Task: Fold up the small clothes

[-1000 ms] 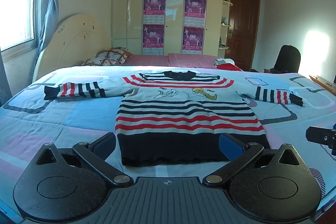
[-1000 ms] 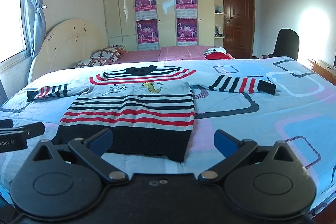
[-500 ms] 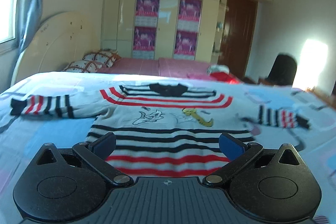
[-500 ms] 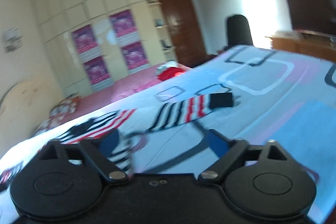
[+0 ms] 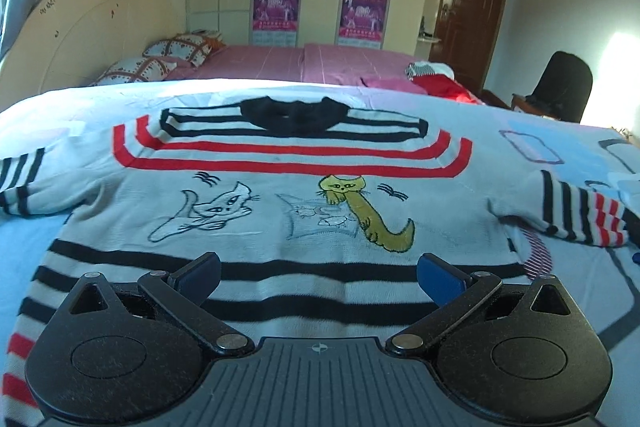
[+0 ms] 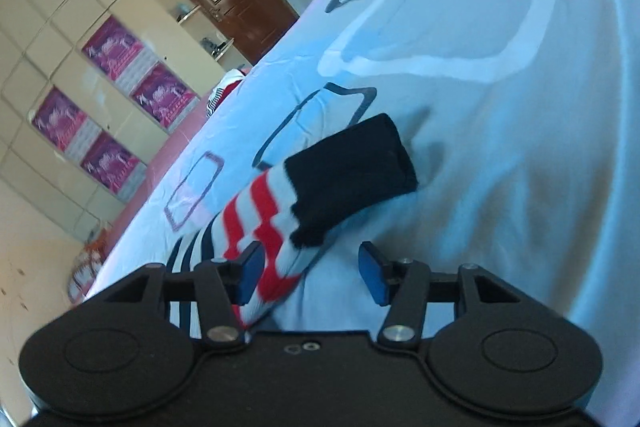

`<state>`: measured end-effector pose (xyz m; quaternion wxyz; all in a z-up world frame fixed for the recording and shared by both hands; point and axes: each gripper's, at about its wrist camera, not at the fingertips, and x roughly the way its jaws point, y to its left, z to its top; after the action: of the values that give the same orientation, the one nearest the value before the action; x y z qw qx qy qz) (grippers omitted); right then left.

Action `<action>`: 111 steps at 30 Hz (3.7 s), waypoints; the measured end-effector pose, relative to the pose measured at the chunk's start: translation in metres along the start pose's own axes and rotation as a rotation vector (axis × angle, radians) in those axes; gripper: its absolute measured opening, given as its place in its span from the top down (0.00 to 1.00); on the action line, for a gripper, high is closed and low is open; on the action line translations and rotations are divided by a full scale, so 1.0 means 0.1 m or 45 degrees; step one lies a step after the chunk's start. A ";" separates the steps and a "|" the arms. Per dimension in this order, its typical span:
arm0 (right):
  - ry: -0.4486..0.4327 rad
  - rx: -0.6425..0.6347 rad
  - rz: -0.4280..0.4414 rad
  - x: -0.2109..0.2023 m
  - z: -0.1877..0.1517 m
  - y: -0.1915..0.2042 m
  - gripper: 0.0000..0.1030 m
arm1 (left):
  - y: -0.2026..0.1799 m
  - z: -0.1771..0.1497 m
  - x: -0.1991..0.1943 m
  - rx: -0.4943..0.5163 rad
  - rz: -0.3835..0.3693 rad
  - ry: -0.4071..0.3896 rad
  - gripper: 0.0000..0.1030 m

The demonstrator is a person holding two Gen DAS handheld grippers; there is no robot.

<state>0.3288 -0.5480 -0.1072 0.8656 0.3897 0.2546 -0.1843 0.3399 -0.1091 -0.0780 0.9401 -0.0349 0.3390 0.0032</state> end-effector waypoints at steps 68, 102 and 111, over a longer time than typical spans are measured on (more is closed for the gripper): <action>0.124 -0.674 0.320 -0.41 -1.60 2.27 0.62 | 1.54 0.89 1.35 -0.198 -0.275 -0.052 0.96; 0.264 -0.607 0.467 1.15 -0.74 2.40 0.59 | 1.81 0.71 1.78 -0.212 -0.167 0.004 0.43; 0.269 -0.769 0.448 1.38 -0.82 2.64 0.91 | 1.78 0.61 1.74 -0.274 -0.112 -0.122 0.96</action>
<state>0.5514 -0.3362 -0.0808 0.9291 0.1712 0.3146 0.0920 0.5076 0.0696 -0.1536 0.9453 -0.1504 0.2896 0.0001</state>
